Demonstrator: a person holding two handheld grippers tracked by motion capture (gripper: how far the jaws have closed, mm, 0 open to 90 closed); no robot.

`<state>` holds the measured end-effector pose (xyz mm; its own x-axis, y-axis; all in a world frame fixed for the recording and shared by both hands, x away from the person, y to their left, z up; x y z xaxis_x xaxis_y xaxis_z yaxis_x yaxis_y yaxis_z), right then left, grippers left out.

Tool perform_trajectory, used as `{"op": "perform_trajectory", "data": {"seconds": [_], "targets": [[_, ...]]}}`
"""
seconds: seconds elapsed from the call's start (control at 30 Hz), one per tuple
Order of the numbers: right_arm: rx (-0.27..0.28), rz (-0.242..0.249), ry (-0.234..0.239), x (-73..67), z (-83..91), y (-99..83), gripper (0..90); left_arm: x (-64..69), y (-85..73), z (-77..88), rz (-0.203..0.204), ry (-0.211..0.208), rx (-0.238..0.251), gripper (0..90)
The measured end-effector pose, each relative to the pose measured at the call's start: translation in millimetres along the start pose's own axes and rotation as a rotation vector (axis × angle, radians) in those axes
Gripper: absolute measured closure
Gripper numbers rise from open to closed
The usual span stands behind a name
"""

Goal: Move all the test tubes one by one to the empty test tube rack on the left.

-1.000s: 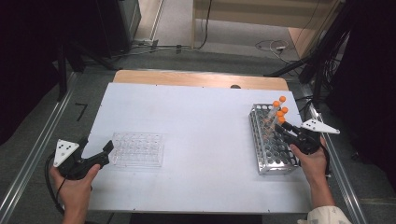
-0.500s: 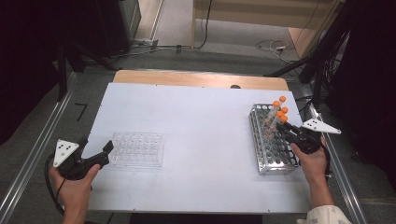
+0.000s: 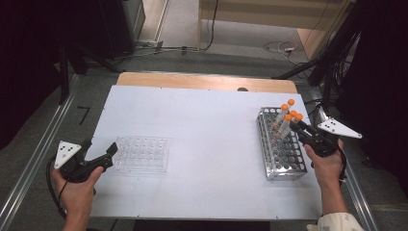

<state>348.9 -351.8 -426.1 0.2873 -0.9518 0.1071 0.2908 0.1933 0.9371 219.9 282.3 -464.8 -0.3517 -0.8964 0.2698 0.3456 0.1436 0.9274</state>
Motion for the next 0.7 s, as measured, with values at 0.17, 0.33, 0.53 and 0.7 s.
{"op": "perform_trajectory", "data": {"seconds": [0.17, 0.33, 0.53, 0.7], "targets": [[0.024, -0.006, -0.007, -0.4, 6.9, 9.5, 72.0, 1.7, 18.3, -1.4, -0.025, -0.002, 0.005, 9.5], [0.022, -0.009, -0.005, -1.9, 11.4, 12.0, 72.1, 10.9, 34.2, -5.3, -0.051, -0.029, -0.014, 9.5], [0.021, -0.002, 0.019, -11.1, 16.2, 14.4, 72.1, 27.2, 50.5, -9.2, -0.068, -0.068, 0.002, 9.5], [0.023, 0.014, 0.060, -24.5, 18.1, 17.6, 72.1, 39.6, 59.5, -17.0, -0.080, -0.094, 0.004, 9.7]]}}
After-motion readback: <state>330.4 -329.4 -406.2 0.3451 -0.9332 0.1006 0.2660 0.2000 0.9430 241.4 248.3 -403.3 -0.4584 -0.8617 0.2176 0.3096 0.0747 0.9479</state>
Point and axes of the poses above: each handheld gripper's, and its own axes: z roughly backward along the jaws, y roughly out of its top, x roughly to its right, the point moved 1 cm from there along -z, roughly forward along the jaws, and after that the axes turned 15 degrees about -y, right-handed, at the moved point
